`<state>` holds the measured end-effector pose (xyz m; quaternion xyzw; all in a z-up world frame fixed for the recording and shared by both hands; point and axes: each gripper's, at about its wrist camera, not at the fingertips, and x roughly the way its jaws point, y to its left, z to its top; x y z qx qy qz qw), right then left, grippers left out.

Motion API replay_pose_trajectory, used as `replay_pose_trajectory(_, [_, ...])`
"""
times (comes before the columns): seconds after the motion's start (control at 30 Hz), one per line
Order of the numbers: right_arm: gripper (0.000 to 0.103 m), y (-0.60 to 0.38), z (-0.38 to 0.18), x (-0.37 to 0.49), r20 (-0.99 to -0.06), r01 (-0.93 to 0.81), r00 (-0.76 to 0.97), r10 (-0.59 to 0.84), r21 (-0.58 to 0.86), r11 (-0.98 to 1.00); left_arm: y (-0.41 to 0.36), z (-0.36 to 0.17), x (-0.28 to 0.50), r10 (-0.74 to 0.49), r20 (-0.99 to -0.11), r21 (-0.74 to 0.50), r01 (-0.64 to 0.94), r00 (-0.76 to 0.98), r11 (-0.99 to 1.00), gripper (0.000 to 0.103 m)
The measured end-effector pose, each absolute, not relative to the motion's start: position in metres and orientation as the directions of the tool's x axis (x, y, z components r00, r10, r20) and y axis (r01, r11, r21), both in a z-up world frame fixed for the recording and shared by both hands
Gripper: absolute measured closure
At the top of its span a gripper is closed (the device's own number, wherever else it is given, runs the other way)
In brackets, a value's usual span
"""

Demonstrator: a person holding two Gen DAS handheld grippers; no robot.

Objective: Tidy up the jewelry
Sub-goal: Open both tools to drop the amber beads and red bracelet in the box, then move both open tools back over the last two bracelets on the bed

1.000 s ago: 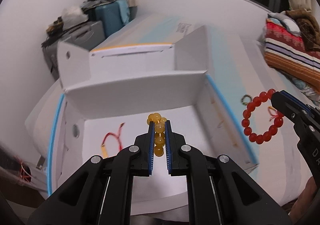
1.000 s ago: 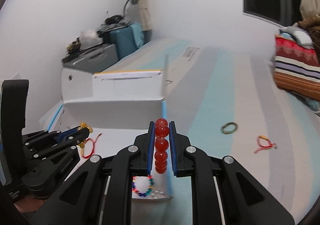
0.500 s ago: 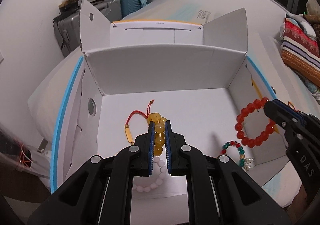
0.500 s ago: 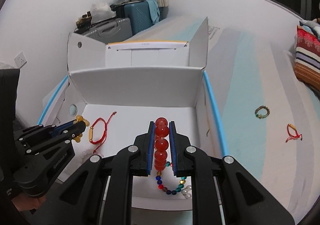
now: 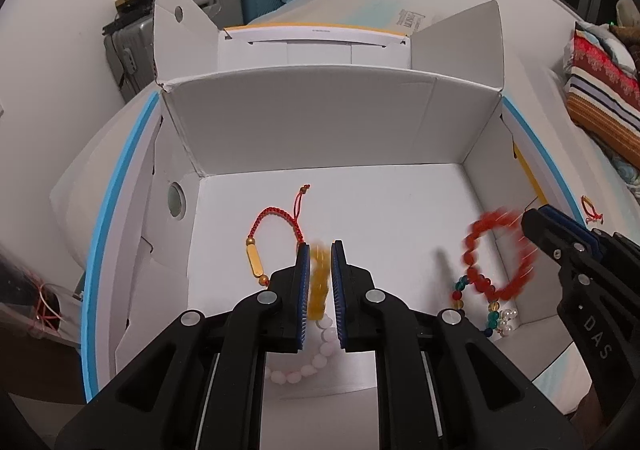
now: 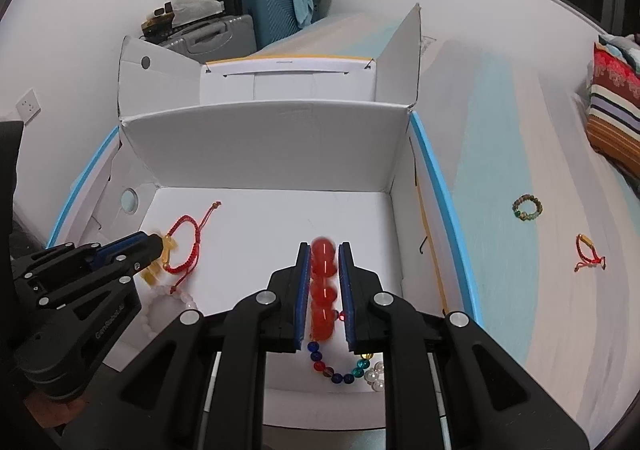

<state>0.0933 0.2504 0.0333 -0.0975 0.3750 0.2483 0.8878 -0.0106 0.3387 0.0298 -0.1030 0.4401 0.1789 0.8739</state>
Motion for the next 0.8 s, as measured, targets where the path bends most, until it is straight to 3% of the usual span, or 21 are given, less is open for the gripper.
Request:
replay_pose_trajectory(0.1, [0.075,0.247,0.039,0.091,-0.705,-0.512,0.604,0.372,0.015,0.859,0.337,0.033,-0.012,0.233,-0.802,-0.015,-0.408,0.550,0.913,0.090])
replay_pose_trajectory(0.2, [0.057,0.237,0.047,0.090,-0.685,-0.495,0.628,0.369,0.015,0.869,0.335,0.040,-0.016,0.248,-0.785,-0.016,-0.419,0.568,0.908,0.066])
replay_pose_trajectory(0.27, [0.046,0.229,0.052,0.089,-0.675,-0.486,0.638,0.369,0.018,0.874,0.332,0.044,-0.018,0.250,-0.777,-0.020,-0.420,0.577,0.908,0.061])
replay_pose_trajectory(0.37, [0.035,0.217,0.060,0.088,-0.658,-0.472,0.663,0.357,0.004,0.882,0.325,0.053,-0.019,0.256,-0.761,-0.020,-0.415,0.597,0.910,0.044])
replay_pose_trajectory(0.43, [0.030,0.205,0.066,0.087,-0.642,-0.460,0.680,0.353,0.000,0.888,0.317,0.060,-0.019,0.261,-0.746,-0.018,-0.411,0.613,0.912,0.034])
replay_pose_trajectory(0.8, [0.012,0.119,0.090,0.101,-0.601,-0.362,0.744,0.293,0.007,0.932,0.255,0.089,0.005,0.236,-0.696,-0.012,-0.339,0.678,0.941,0.010])
